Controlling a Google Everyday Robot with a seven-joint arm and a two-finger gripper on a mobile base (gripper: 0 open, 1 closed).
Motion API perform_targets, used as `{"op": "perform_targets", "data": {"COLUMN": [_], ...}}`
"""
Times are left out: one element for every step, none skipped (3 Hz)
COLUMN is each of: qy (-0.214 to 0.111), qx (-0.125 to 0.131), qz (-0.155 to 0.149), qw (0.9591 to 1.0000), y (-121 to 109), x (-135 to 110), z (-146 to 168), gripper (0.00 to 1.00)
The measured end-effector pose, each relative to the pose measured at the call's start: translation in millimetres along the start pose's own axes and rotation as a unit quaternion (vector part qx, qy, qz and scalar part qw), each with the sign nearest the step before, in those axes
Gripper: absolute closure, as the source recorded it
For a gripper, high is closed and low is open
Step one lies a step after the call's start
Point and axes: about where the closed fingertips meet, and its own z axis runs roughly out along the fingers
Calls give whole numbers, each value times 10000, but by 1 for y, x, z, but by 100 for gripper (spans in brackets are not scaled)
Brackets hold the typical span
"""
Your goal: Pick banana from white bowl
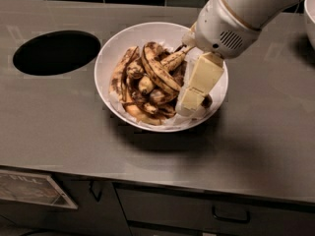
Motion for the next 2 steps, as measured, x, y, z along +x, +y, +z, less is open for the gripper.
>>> {"op": "perform_targets", "data": {"qy": [-41,-46], "qx": [-44,-106], "qz": [59,29], "qw": [10000,9999], "y": [5,4], "x": [-2,-9], "z": [6,16], "gripper": [0,0]}}
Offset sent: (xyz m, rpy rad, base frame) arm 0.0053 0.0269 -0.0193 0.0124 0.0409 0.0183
